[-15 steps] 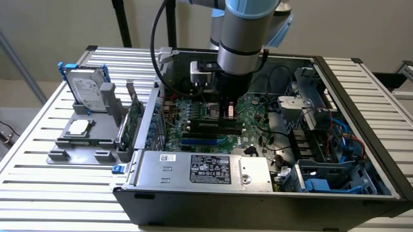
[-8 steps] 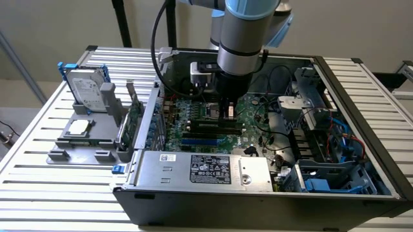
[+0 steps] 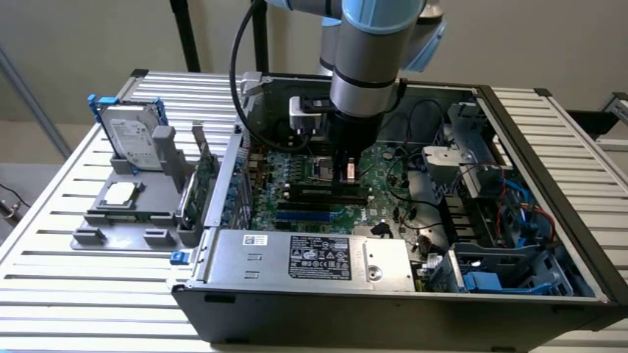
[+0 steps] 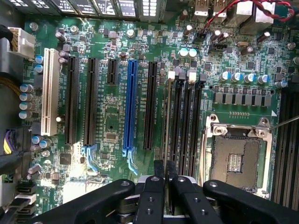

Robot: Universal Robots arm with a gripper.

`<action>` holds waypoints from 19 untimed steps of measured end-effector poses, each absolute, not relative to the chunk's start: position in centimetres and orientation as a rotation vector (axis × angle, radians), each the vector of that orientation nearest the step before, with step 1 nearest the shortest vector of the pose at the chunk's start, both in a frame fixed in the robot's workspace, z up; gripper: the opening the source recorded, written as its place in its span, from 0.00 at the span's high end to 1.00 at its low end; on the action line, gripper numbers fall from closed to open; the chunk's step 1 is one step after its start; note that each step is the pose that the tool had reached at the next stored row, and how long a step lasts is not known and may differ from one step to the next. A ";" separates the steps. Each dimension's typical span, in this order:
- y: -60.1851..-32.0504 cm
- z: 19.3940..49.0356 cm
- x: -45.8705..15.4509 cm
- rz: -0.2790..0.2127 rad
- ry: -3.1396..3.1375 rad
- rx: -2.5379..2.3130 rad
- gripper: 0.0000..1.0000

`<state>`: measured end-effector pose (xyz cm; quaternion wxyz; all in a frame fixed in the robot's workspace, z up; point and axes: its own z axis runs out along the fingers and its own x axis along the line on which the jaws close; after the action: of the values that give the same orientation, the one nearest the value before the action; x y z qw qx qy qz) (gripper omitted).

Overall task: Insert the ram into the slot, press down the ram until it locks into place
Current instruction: 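Insert the ram into the slot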

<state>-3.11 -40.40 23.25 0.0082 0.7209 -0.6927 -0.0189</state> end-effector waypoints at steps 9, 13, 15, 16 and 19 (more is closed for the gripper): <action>-40.3 23.1 -3.0 -0.059 -2.166 2.253 0.87; -40.3 23.1 -3.0 -0.056 -2.170 2.252 0.87; -40.2 23.1 -3.1 -0.055 -2.171 2.251 0.87; -40.2 23.1 -3.2 -0.054 -2.172 2.250 0.87; -40.2 23.1 -3.2 -0.052 -2.177 2.248 0.87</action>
<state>-3.22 -40.24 23.08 0.0058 0.7181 -0.6957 -0.0166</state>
